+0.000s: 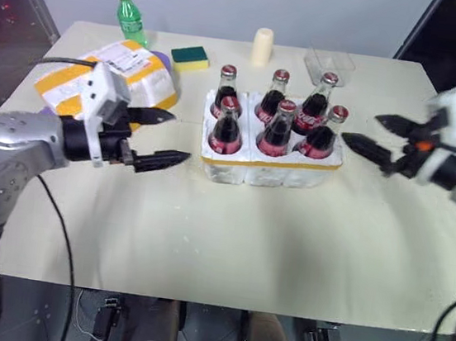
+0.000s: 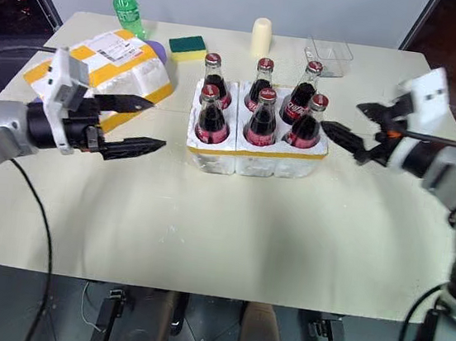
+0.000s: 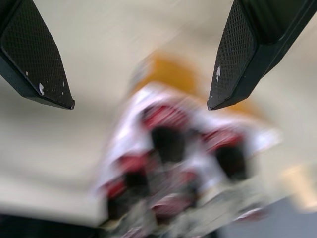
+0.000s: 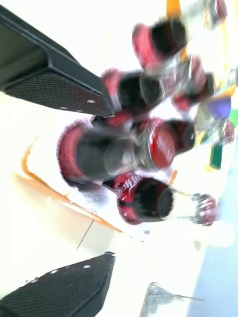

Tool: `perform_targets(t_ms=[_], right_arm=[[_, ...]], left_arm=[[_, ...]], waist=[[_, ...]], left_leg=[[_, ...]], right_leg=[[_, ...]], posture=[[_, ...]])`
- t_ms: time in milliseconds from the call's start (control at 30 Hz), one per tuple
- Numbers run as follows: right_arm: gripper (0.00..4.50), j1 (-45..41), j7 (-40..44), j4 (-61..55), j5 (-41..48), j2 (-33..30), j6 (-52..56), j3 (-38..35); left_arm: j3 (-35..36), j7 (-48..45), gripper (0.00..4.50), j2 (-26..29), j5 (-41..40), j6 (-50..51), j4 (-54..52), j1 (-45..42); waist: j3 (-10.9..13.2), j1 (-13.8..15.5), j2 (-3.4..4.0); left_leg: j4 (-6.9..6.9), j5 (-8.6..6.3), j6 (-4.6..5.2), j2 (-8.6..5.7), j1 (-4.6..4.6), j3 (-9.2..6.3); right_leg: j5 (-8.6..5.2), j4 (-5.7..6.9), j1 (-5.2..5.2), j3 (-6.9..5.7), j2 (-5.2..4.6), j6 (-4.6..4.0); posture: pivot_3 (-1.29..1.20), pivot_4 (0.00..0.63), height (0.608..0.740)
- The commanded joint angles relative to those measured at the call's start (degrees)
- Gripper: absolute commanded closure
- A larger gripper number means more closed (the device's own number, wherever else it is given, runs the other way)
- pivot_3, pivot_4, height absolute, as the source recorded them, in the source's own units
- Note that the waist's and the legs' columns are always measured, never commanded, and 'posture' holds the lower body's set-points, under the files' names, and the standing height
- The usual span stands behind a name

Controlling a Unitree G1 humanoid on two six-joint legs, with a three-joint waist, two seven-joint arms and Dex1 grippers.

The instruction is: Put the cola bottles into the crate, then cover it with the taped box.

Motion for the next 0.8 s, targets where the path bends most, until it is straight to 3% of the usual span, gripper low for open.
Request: perform_targets(t_ms=[33,167,300,533,800], right_arm=[[0.05,0.77,5.05,-3.46,5.56,-4.32,1.3,-6.18],[0.05,1.11,6.89,-5.38,7.67,-6.13,0.21,-6.62],[0.05,2.53,8.27,-6.78,10.18,-5.17,-0.53,-5.98],[0.05,3.19,12.65,-7.56,13.95,-7.45,-1.49,-5.73],[0.05,1.47,12.27,-8.42,19.5,-10.56,-0.6,-8.0]], left_arm=[[-0.51,2.67,0.0,5.17,13.52,-9.28,5.85,3.37],[-0.12,7.32,0.0,10.0,25.24,-16.21,14.1,8.72],[-1.45,14.31,0.0,10.88,35.28,-20.82,19.44,11.89],[-8.68,24.05,0.0,6.77,48.95,-24.96,25.54,9.92],[-14.39,31.55,0.0,0.41,57.05,-29.52,37.77,2.91]], waist=[[0.0,-0.04,0.0],[0.0,-0.06,-0.01],[0.0,0.4,-0.01],[-0.02,0.48,-0.03],[-0.05,0.3,-0.1]], left_leg=[[0.0,0.0,0.0,0.01,0.03,0.02],[0.02,0.0,0.0,0.03,0.03,0.1],[0.02,-0.01,-0.01,0.03,-0.05,0.11],[0.04,-0.01,-0.01,0.02,-0.1,0.12],[0.05,-0.01,-0.01,0.03,-0.09,0.11]], right_leg=[[-0.08,0.0,0.02,0.0,0.0,-0.15],[-0.1,-0.05,0.0,0.04,-0.02,-0.18],[-0.1,-0.07,-0.04,0.03,-0.06,-0.18],[0.01,-0.06,-0.06,0.02,-0.08,0.01],[0.03,0.01,-0.08,0.0,-0.07,0.06]], posture=[[0.0,0.15,0.739],[0.0,0.15,0.739],[0.0,0.15,0.739],[0.0,0.15,0.739],[0.0,0.15,0.739]])
